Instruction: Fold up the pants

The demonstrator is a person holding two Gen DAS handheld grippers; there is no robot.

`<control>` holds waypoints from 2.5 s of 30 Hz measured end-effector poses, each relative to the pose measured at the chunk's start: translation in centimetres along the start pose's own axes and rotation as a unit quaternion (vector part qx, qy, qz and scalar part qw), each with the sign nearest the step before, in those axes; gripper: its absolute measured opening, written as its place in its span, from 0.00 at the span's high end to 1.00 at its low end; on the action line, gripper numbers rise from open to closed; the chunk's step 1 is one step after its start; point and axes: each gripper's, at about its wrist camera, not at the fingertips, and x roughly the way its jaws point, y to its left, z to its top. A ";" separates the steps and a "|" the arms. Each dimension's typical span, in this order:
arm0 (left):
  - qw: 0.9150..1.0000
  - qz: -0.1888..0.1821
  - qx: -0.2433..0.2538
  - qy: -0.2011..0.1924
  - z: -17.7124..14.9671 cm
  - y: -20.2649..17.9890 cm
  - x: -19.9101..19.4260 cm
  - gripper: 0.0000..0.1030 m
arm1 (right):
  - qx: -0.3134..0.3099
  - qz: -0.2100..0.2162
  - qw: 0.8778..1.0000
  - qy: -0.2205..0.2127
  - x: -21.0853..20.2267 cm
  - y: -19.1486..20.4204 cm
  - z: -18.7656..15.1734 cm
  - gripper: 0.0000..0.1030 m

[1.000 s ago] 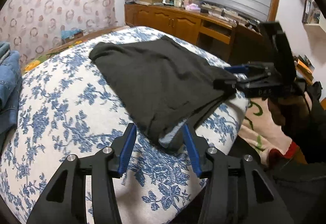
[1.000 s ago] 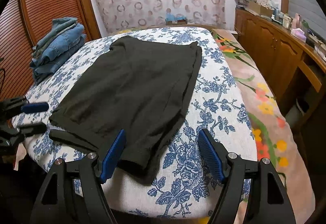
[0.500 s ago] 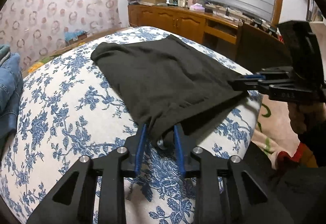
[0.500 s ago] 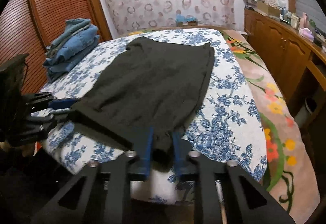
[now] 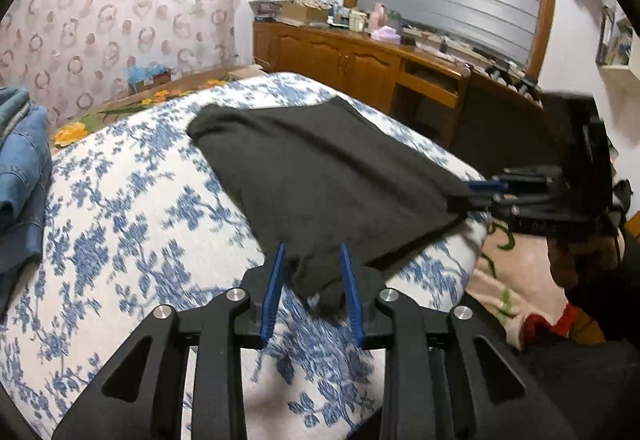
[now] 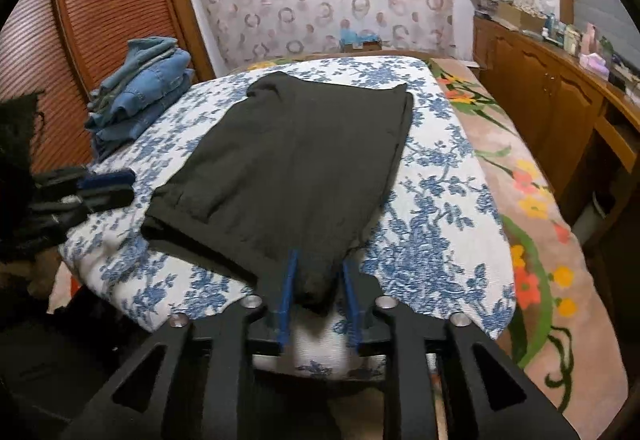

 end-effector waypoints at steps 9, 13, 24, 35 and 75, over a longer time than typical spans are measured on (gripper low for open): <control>0.998 0.007 -0.025 0.052 0.3 0.8 3.9 0.56 | 0.016 -0.006 1.000 0.008 0.7 0.2 -0.4 0.61; 0.998 0.008 -0.029 0.064 -0.3 0.9 4.5 0.56 | 0.010 0.002 1.000 0.006 0.8 0.4 -0.4 0.61; 0.997 -0.005 -0.046 0.065 -0.5 0.8 4.7 0.57 | -0.004 0.030 1.000 0.005 1.4 1.0 -0.6 0.77; 0.995 -0.040 -0.069 0.065 -0.6 0.6 4.5 0.73 | 0.012 0.050 0.999 -0.005 1.8 1.1 -0.7 0.88; 0.979 0.108 -0.039 -0.169 15.1 8.3 -12.4 0.92 | -0.122 0.089 0.968 -0.201 -4.2 8.8 22.4 0.89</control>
